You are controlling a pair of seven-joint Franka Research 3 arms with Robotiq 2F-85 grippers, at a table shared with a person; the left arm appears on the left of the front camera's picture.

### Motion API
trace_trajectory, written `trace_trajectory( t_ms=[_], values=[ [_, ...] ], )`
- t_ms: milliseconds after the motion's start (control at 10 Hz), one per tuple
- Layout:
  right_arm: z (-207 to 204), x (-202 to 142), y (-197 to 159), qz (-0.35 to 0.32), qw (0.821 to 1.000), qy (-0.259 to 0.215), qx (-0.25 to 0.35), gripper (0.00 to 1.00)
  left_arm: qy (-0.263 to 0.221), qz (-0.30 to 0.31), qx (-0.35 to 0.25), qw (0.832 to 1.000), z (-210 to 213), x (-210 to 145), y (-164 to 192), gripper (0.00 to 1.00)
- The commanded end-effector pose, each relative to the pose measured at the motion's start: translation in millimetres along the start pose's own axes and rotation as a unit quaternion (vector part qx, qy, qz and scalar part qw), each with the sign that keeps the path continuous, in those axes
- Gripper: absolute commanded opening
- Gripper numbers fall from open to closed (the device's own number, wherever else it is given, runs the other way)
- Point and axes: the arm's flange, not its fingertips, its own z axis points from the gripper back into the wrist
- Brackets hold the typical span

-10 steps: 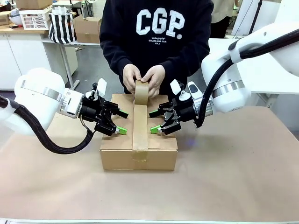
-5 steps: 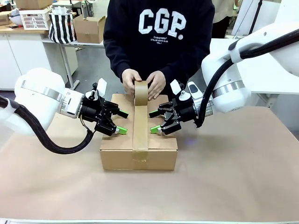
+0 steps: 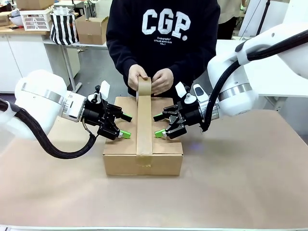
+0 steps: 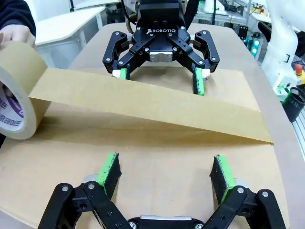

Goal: Pack the gift set into the box.
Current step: Press and hold the closed box until the human finishes sealing it.

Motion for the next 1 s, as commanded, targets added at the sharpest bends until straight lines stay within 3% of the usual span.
trace_trajectory(
  t_ms=[0, 900],
  values=[
    [-0.9, -4.2, 1.6, 0.001, 1.0, 0.003, -0.003, 1.0, 0.002, -0.002, 0.001, 1.0, 0.4, -1.8, -1.6, 1.0],
    [-0.9, -4.2, 1.6, 0.001, 1.0, 0.003, -0.003, 1.0, 0.002, -0.002, 0.001, 1.0, 0.4, -1.8, -1.6, 1.0]
  ],
)
